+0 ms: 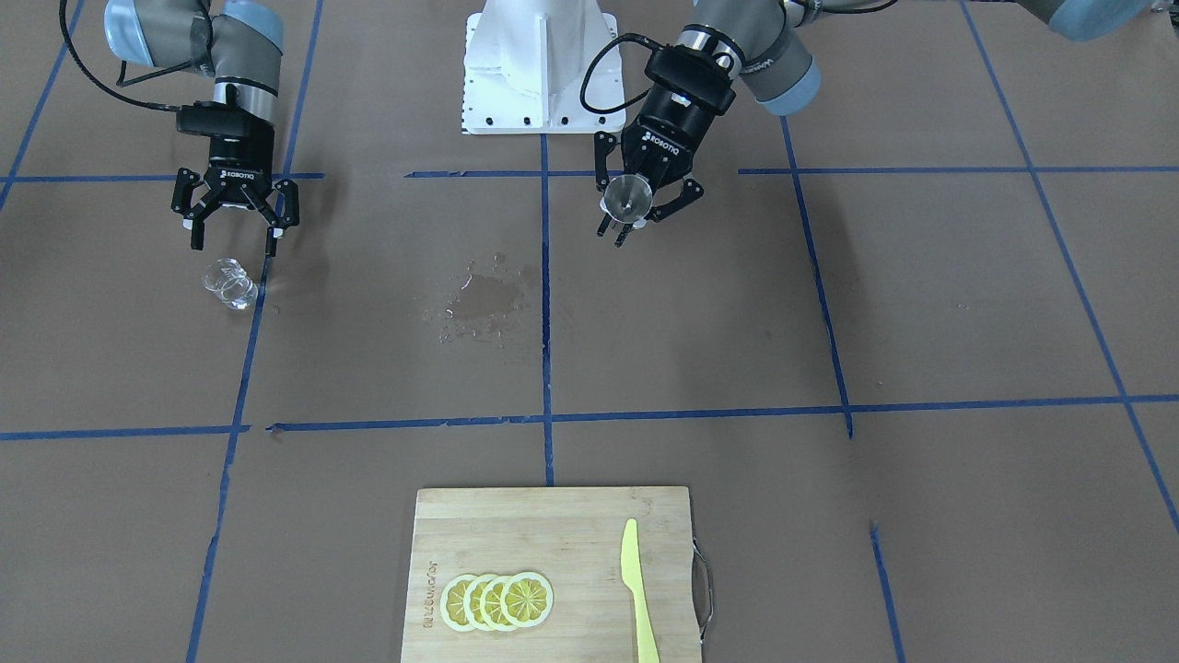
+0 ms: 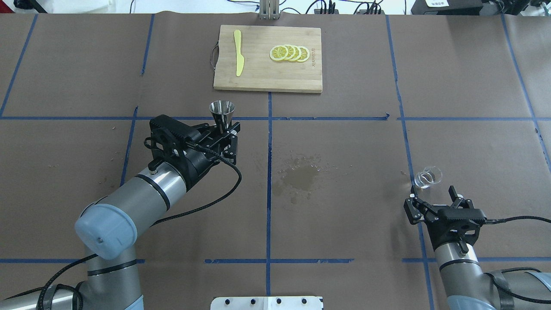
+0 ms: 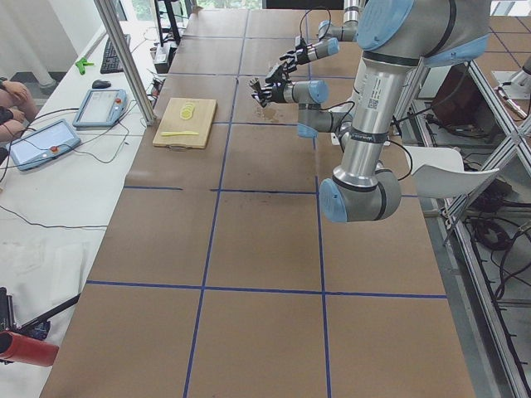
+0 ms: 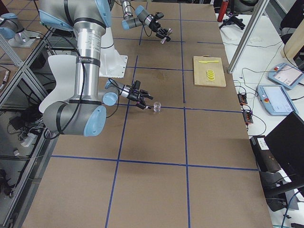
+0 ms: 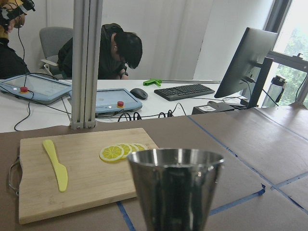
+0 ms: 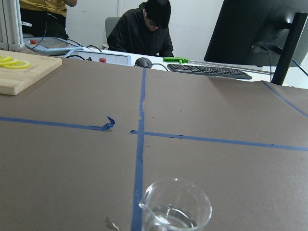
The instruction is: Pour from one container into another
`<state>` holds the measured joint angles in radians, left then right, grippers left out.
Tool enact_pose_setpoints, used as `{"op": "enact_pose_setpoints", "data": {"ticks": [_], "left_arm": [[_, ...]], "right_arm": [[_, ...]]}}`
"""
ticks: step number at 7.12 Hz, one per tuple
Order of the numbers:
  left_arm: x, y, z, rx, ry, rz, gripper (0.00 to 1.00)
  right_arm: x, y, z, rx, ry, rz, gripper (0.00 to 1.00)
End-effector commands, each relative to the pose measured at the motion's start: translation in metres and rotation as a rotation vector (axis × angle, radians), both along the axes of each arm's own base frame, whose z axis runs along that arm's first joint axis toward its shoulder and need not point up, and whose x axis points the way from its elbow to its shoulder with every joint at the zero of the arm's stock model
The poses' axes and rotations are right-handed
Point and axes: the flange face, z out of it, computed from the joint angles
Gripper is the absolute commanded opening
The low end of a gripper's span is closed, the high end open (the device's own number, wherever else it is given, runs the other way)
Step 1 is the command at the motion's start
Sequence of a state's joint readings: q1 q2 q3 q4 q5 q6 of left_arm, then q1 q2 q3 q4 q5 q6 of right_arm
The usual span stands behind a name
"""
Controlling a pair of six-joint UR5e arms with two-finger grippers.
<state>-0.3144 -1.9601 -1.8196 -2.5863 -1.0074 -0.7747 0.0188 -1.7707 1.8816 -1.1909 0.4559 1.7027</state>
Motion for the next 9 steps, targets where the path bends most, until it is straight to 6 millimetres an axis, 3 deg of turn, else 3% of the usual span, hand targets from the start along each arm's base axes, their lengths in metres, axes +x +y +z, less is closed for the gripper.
{"op": "enact_pose_setpoints", "data": {"ticks": [1,4,6,9], "left_arm": [[-0.001,-0.001,0.004,0.000,-0.008,-0.003,0.00],[-0.002,-0.001,0.007,-0.002,-0.014,-0.004,0.00],[-0.002,-0.001,0.007,-0.002,-0.014,-0.006,0.00],[-0.003,-0.001,0.006,-0.002,-0.012,-0.008,0.00]], "right_arm": [[0.005,-0.014,0.020,0.002,0.040,0.036,0.99],[0.007,-0.025,0.019,0.000,0.035,0.060,0.98],[-0.031,-0.035,0.014,0.001,0.009,0.077,0.98],[-0.025,-0.040,0.016,0.003,-0.005,0.085,0.94]]}}
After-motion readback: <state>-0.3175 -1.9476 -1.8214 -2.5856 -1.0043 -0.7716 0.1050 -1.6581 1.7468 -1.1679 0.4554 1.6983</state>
